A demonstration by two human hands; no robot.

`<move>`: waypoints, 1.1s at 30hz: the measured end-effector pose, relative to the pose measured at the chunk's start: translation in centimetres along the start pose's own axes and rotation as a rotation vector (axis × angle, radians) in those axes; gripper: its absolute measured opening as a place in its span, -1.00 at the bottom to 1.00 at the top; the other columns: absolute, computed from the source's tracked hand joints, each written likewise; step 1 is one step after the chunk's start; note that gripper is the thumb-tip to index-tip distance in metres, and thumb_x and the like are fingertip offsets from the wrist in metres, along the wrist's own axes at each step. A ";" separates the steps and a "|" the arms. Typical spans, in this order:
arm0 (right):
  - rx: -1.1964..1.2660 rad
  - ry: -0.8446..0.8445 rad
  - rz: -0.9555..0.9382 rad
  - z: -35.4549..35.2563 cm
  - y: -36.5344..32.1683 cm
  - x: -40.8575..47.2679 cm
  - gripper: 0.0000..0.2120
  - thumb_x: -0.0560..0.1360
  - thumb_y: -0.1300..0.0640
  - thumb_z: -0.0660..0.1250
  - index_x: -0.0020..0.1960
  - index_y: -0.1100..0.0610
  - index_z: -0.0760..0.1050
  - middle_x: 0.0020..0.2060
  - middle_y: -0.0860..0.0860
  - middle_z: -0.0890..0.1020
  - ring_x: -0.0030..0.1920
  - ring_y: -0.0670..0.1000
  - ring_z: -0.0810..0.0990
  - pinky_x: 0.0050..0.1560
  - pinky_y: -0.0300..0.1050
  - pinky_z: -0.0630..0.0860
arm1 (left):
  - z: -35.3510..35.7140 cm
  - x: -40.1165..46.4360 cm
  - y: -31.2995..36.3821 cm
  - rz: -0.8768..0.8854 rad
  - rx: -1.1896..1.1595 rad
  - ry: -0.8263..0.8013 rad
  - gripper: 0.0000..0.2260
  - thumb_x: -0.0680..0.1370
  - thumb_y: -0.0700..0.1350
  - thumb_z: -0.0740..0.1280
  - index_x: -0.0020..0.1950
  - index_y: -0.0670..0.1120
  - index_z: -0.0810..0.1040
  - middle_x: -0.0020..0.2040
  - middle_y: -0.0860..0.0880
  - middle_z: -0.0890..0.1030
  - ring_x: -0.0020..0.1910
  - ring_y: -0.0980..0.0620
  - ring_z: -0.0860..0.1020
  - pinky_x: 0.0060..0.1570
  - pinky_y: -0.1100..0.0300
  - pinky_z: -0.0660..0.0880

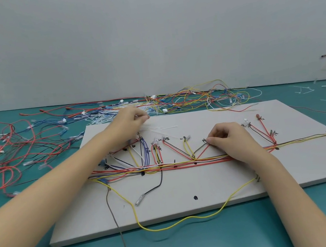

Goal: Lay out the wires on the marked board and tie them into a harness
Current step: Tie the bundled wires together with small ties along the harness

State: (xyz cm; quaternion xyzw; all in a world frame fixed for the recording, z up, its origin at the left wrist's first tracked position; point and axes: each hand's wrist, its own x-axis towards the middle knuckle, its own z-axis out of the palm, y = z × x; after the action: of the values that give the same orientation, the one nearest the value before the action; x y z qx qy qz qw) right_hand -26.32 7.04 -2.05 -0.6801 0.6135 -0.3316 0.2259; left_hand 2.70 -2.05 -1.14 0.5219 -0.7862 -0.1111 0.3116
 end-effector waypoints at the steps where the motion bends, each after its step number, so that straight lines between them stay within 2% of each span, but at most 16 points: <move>1: 0.005 -0.001 -0.001 0.0 0.0 0.0 -0.90 0.48 0.14 0.44 -0.22 0.08 0.61 -0.31 0.06 0.61 -0.31 -0.04 0.48 -0.27 -0.15 0.36 | -0.5 0.2 -0.4 -0.020 0.014 0.030 -0.78 0.62 -0.12 0.27 0.07 -0.19 0.67 -0.04 -0.10 0.58 -0.01 -0.07 0.51 -0.03 0.10 0.39; 3: 0.010 -0.002 0.006 -0.1 0.0 -0.1 -0.90 0.47 0.13 0.44 -0.21 0.08 0.62 -0.33 0.05 0.60 -0.33 -0.05 0.46 -0.29 -0.16 0.33 | -1.7 0.8 -1.7 -0.076 0.064 0.116 -0.76 0.63 -0.15 0.23 0.13 -0.19 0.65 0.03 -0.18 0.57 0.05 -0.13 0.50 0.05 0.06 0.37; 6: 0.010 -0.005 0.008 -0.2 -0.1 -0.1 -0.91 0.47 0.13 0.44 -0.21 0.08 0.62 -0.35 0.03 0.58 -0.34 -0.06 0.45 -0.30 -0.15 0.32 | -3.7 1.1 -5.4 -0.268 0.186 0.204 -0.72 0.63 -0.23 0.16 0.22 -0.19 0.61 0.20 -0.21 0.56 0.21 -0.20 0.47 0.18 0.01 0.38; 9: 0.006 -0.002 0.012 -0.2 -0.2 -0.1 -0.90 0.47 0.12 0.44 -0.22 0.07 0.62 -0.34 0.04 0.59 -0.34 -0.06 0.46 -0.30 -0.15 0.33 | -4.7 0.3 -8.9 -0.448 0.280 0.112 -0.69 0.58 -0.28 0.15 0.26 -0.19 0.57 0.28 -0.25 0.54 0.29 -0.26 0.44 0.27 -0.08 0.40; 12: 0.003 -0.004 0.015 -0.2 -0.2 -0.2 -0.90 0.48 0.12 0.44 -0.22 0.07 0.62 -0.33 0.05 0.59 -0.34 -0.06 0.46 -0.30 -0.16 0.33 | -4.6 -0.3 -10.1 -0.494 0.218 0.025 -0.71 0.60 -0.29 0.14 0.16 -0.18 0.63 0.27 -0.23 0.56 0.28 -0.23 0.46 0.26 0.01 0.39; 15: 0.004 -0.001 0.016 -0.2 -0.2 -0.3 -0.90 0.48 0.12 0.44 -0.21 0.07 0.62 -0.35 0.02 0.58 -0.34 -0.07 0.45 -0.32 -0.18 0.32 | -4.6 -0.1 -10.0 -0.542 0.132 0.033 -0.70 0.60 -0.30 0.14 0.13 -0.20 0.66 0.27 -0.22 0.57 0.29 -0.21 0.46 0.27 0.03 0.38; 18: -0.002 0.001 0.017 -0.2 -0.2 -0.3 -0.90 0.48 0.12 0.44 -0.21 0.07 0.63 -0.33 0.03 0.59 -0.33 -0.07 0.46 -0.31 -0.19 0.32 | -4.7 0.0 -10.0 -0.555 0.130 0.046 -0.72 0.59 -0.31 0.16 0.10 -0.26 0.66 0.20 -0.24 0.60 0.23 -0.24 0.49 0.22 0.02 0.41; 21: 0.001 0.000 0.016 -0.2 -0.3 -0.2 -0.90 0.48 0.12 0.44 -0.20 0.09 0.63 -0.31 0.06 0.61 -0.32 -0.06 0.47 -0.30 -0.16 0.33 | -4.7 -0.3 -10.0 -0.539 0.157 0.056 -0.77 0.56 -0.31 0.16 -0.13 -0.26 0.61 -0.05 -0.27 0.57 -0.04 -0.18 0.50 0.02 0.06 0.43; 22: 0.003 0.001 0.016 -0.2 -0.3 -0.3 -0.90 0.48 0.12 0.44 -0.20 0.09 0.63 -0.32 0.06 0.61 -0.32 -0.06 0.46 -0.30 -0.16 0.33 | -4.7 -0.4 -10.1 -0.531 0.159 0.061 -0.77 0.55 -0.32 0.15 -0.15 -0.24 0.60 -0.07 -0.25 0.56 -0.06 -0.17 0.49 0.00 0.06 0.43; 26: 0.002 -0.001 0.012 -0.2 -0.3 -0.3 -0.90 0.48 0.12 0.44 -0.21 0.08 0.63 -0.33 0.04 0.60 -0.32 -0.06 0.46 -0.30 -0.17 0.33 | -4.8 -0.5 -10.3 -0.499 0.162 0.069 -0.77 0.55 -0.31 0.17 -0.14 -0.27 0.62 -0.01 -0.29 0.60 -0.03 -0.19 0.50 0.05 0.02 0.45; 27: 0.003 -0.001 0.013 -0.2 -0.3 -0.3 -0.90 0.48 0.12 0.44 -0.21 0.08 0.63 -0.33 0.04 0.59 -0.33 -0.06 0.46 -0.30 -0.17 0.33 | -4.7 -0.6 -10.4 -0.492 0.166 0.096 -0.77 0.55 -0.31 0.19 -0.09 -0.30 0.65 0.03 -0.29 0.62 0.03 -0.22 0.52 0.09 0.01 0.45; 30: 0.008 0.001 0.014 -0.2 -0.3 -0.3 -0.90 0.47 0.13 0.44 -0.21 0.08 0.63 -0.35 0.02 0.58 -0.33 -0.06 0.46 -0.30 -0.17 0.33 | -5.0 -0.9 -10.7 -0.482 0.162 0.280 -0.75 0.53 -0.37 0.23 0.06 -0.27 0.68 0.12 -0.24 0.65 0.22 -0.23 0.51 0.28 -0.03 0.43; 33: 0.009 0.004 0.015 -0.2 -0.2 -0.2 -0.91 0.47 0.13 0.44 -0.22 0.08 0.63 -0.36 0.01 0.58 -0.34 -0.08 0.46 -0.32 -0.20 0.32 | -5.5 -1.3 -10.7 -0.483 0.117 0.442 -0.72 0.48 -0.42 0.22 0.03 -0.25 0.69 0.03 -0.24 0.68 0.15 -0.19 0.55 0.23 0.03 0.47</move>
State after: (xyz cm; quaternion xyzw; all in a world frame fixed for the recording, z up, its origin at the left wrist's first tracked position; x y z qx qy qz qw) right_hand -26.33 7.28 -1.87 -0.6737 0.6177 -0.3341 0.2301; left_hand 14.46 -4.70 -2.65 0.7217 -0.5581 -0.0206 0.4089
